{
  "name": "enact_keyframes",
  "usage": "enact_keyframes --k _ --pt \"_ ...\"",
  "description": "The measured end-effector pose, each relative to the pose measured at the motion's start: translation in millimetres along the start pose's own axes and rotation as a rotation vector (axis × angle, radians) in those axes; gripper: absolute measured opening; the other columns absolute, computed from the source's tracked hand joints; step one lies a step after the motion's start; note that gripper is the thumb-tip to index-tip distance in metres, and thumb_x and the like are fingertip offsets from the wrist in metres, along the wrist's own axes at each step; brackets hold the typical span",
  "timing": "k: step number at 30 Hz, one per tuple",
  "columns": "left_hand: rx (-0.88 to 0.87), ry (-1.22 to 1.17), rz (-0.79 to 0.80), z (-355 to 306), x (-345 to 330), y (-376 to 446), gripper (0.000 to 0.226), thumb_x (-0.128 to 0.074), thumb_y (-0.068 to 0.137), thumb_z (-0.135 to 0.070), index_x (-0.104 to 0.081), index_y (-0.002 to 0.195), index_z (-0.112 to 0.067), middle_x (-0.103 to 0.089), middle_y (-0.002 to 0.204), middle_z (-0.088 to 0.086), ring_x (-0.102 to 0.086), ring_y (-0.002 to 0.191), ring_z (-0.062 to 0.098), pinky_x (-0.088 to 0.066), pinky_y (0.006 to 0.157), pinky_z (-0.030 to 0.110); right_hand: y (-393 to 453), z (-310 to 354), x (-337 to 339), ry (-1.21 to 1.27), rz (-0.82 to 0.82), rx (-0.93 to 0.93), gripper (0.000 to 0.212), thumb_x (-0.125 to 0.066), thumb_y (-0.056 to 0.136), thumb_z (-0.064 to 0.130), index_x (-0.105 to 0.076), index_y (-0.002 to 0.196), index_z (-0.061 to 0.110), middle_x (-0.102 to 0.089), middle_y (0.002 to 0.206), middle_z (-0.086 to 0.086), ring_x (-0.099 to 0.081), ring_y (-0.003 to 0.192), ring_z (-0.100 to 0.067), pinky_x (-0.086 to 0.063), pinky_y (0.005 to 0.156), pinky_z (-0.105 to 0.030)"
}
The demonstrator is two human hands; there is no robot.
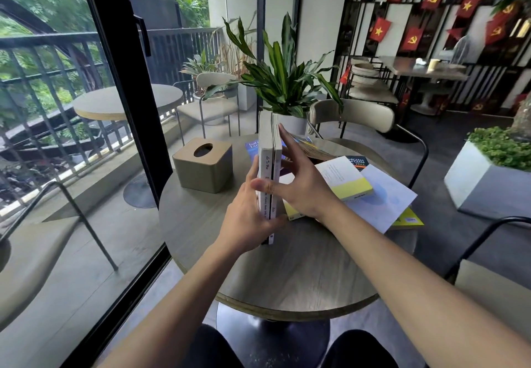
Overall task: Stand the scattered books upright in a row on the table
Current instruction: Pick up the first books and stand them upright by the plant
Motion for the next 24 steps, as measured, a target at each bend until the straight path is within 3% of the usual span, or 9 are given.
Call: enact_keyframes --k 5,7,9,12,14,18,24 --pt "0.054 0.056 -0.048 1.0 -5.6 -13.1 0.092 -0.058 0.067 -0.051 -0.026 0.152 -0.034 -0.058 0.13 -0.009 -0.062 0.104 0.021 -0.051 0.073 0.033 -1.9 -2.0 -3.2 -0.007 -0.006 -0.011 0.115 -0.084 0.062 0.061 -0.019 0.156 0.043 -0.046 0.149 0.014 -0.052 0.129 -0.009 -0.045 0.109 -0.043" --pt "0.068 0.056 -0.078 1.6 -6.8 -18.2 0.085 -0.05 0.067 -0.051 -0.032 0.148 -0.032 -0.06 0.128 -0.009 -0.062 0.102 0.024 -0.045 0.068 0.031 -4.7 -3.0 -4.9 -0.097 -0.003 -0.017 0.113 -0.072 0.061 0.078 -0.018 0.155 0.046 -0.044 0.151 0.012 -0.045 0.136 -0.008 -0.042 0.11 -0.043" --pt "0.067 0.047 -0.097 2.7 -7.4 -19.8 0.084 -0.051 0.07 -0.045 -0.029 0.15 -0.031 -0.059 0.132 -0.008 -0.062 0.102 0.025 -0.04 0.066 0.03 -8.1 -5.5 -4.7 -0.29 0.009 0.032 0.101 -0.052 0.072 0.085 -0.02 0.157 0.039 -0.042 0.153 0.007 -0.038 0.14 -0.012 -0.038 0.111 -0.044" --pt "0.066 0.034 -0.107 3.3 -7.2 -18.7 0.093 -0.055 0.069 -0.042 -0.02 0.155 -0.033 -0.052 0.141 -0.011 -0.061 0.104 0.025 -0.041 0.067 0.031 -16.3 -8.6 1.3 -0.435 -0.087 0.143 0.081 -0.033 0.091 0.07 -0.031 0.156 0.023 -0.046 0.151 -0.001 -0.038 0.139 -0.019 -0.034 0.112 -0.043" --pt "0.072 0.039 -0.108 1.0 -6.3 -19.2 0.095 -0.054 0.067 -0.043 -0.02 0.155 -0.035 -0.05 0.142 -0.015 -0.06 0.104 0.026 -0.043 0.069 0.032 -18.4 -15.4 8.6 -0.471 -0.211 0.159 0.078 -0.024 0.096 0.068 -0.038 0.153 0.017 -0.049 0.149 -0.003 -0.039 0.139 -0.022 -0.033 0.113 -0.043" --pt "0.092 0.045 -0.102 -0.6 -5.1 -19.9 0.096 -0.057 0.065 -0.043 -0.023 0.154 -0.033 -0.053 0.138 -0.013 -0.06 0.103 0.026 -0.04 0.07 0.03 -16.4 -32.5 22.1 -0.694 -0.31 -0.002 0.083 -0.016 0.092 0.071 -0.034 0.155 0.02 -0.04 0.157 -0.002 -0.029 0.146 -0.026 -0.028 0.115 -0.047" --pt "0.092 0.066 -0.08 -2.4 -4.5 -19.9 0.094 -0.055 0.066 -0.045 -0.025 0.154 -0.029 -0.051 0.139 -0.009 -0.059 0.101 0.024 -0.036 0.068 0.029 -18.5 -56.2 33.9 -0.897 -0.249 -0.275 0.082 -0.018 0.093 0.073 -0.017 0.159 0.025 -0.02 0.164 -0.007 -0.011 0.151 -0.029 -0.011 0.12 -0.049"
Point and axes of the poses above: each hand's wrist, its own y-axis towards the middle knuckle, its own x-axis out of the back of the hand, z = x × y, the point moved 3 cm from there along y, towards the middle knuckle
